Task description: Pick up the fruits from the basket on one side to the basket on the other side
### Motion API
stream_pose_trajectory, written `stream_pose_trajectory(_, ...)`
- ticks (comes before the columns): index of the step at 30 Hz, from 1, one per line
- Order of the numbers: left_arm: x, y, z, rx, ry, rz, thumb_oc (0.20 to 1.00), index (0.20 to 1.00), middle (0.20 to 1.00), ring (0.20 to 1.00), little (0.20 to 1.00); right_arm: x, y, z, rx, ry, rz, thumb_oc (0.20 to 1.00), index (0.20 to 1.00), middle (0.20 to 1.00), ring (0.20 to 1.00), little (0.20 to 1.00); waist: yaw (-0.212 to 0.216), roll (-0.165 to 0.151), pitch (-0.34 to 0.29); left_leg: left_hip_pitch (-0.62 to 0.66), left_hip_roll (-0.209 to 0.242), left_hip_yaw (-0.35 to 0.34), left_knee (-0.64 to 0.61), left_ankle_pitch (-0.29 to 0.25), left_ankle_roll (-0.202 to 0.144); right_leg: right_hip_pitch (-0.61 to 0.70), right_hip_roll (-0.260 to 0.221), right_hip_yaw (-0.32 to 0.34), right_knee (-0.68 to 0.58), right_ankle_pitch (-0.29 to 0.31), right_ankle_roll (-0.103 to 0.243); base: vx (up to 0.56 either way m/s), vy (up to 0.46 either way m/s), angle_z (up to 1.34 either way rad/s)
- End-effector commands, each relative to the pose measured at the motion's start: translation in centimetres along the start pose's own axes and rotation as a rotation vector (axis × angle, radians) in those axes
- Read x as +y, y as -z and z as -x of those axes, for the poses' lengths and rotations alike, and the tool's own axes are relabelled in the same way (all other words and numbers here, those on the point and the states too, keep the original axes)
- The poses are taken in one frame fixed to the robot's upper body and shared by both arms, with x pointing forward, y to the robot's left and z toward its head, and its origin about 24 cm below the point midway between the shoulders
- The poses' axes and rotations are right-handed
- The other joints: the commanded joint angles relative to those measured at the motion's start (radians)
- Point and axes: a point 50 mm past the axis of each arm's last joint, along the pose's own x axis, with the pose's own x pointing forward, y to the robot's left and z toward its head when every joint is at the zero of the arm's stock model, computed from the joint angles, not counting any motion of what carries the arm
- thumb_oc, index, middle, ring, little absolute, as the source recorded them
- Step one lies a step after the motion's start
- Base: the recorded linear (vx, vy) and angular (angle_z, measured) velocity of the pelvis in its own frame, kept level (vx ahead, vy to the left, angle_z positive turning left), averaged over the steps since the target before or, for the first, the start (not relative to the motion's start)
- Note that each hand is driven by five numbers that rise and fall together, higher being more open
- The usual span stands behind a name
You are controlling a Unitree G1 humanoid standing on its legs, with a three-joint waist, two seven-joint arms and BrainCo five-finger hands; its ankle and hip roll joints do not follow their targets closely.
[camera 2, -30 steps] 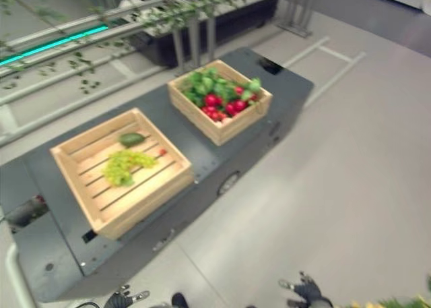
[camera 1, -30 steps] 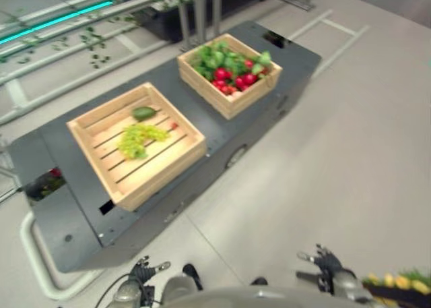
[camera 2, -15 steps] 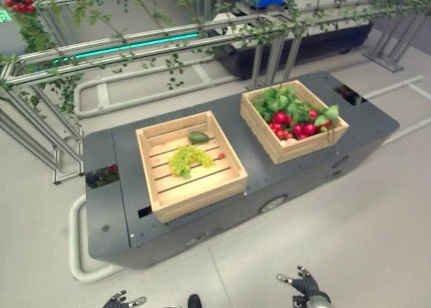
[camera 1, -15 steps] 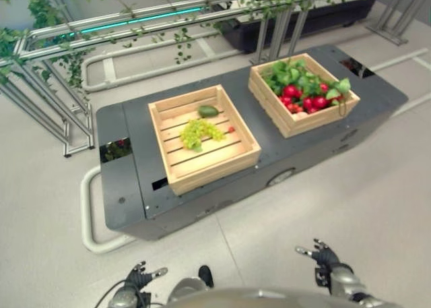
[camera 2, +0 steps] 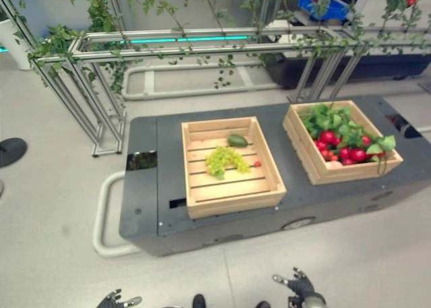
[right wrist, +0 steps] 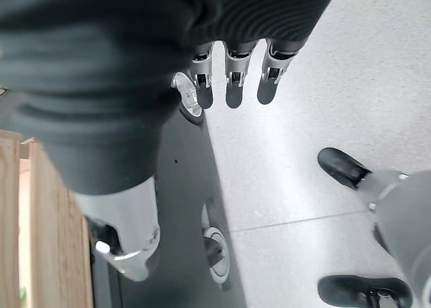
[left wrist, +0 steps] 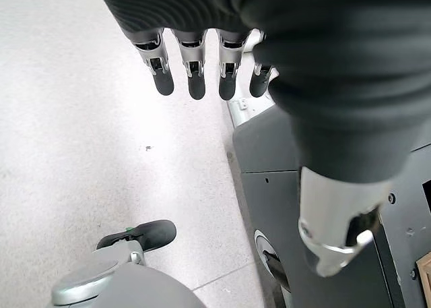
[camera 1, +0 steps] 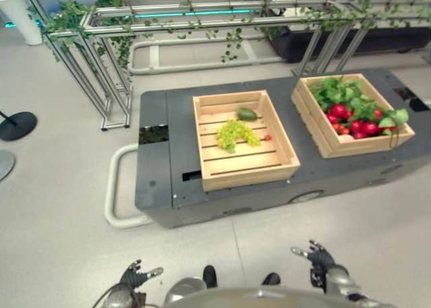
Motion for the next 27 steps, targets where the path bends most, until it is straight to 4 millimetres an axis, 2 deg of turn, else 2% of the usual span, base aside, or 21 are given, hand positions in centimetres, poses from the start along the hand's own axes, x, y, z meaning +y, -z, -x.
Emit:
stream_pose_trajectory(1,-0.9,-2.5,-0.8,-0.061,0.014,0.014,1.0,1.0,1.0,1.0,1.0,-1.2,-0.8,-0.2,-0.026,0.049,-0.003,1.0,1.0,1.0,1.0,1.0,0.009,-0.013,-0.021,-0.018,0.091,-0.002,0.016,-0.006,-0.157,0.055,0.007,-0.003,-0.033,-0.026,0.07,0.09,-0.104,0.0)
stream_pose_trajectory(14,-1.5,-1.5,-0.5,-0.027,0.039,-0.024,1.0,1.0,1.0,1.0,1.0,-1.2,0.1,0.0,-0.001,0.05,0.015,1.0,1.0,1.0,1.0,1.0,0.001,-0.007,-0.04,-0.01,0.093,0.003,-0.007,0.004,-0.158,0.071,0.032,-0.007,-0.054,-0.043,0.052,0.03,-0.026,0.01)
stream_pose_trajectory(27,-1.4,-1.0,-0.4,-0.014,0.039,-0.029,1.0,1.0,1.0,1.0,1.0,-1.4,0.7,0.2,0.017,0.058,0.014,1.0,1.0,1.0,1.0,1.0,-0.003,-0.002,-0.05,-0.002,0.086,0.01,-0.011,-0.001,-0.154,0.076,0.031,-0.006,-0.049,-0.048,0.05,0.0,0.0,0.0)
